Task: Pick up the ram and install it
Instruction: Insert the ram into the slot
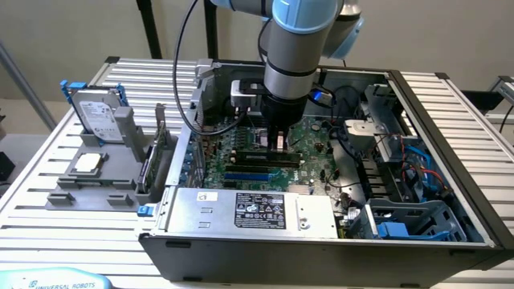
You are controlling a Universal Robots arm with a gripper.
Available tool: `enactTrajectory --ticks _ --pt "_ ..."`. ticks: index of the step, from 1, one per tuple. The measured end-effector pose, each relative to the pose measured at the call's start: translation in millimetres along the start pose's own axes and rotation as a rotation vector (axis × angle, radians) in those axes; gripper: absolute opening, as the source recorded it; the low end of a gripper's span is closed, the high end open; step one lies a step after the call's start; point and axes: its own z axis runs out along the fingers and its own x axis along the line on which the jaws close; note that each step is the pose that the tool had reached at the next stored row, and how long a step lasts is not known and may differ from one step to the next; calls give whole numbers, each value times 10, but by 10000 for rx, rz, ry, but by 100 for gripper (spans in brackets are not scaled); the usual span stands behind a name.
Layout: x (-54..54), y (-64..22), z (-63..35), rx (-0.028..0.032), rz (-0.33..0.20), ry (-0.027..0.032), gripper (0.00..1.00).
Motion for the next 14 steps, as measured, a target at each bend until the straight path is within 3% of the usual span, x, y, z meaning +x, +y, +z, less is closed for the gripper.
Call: enactTrajectory --ticks 14 --pt "-10 0 20 1 80 -1 13"
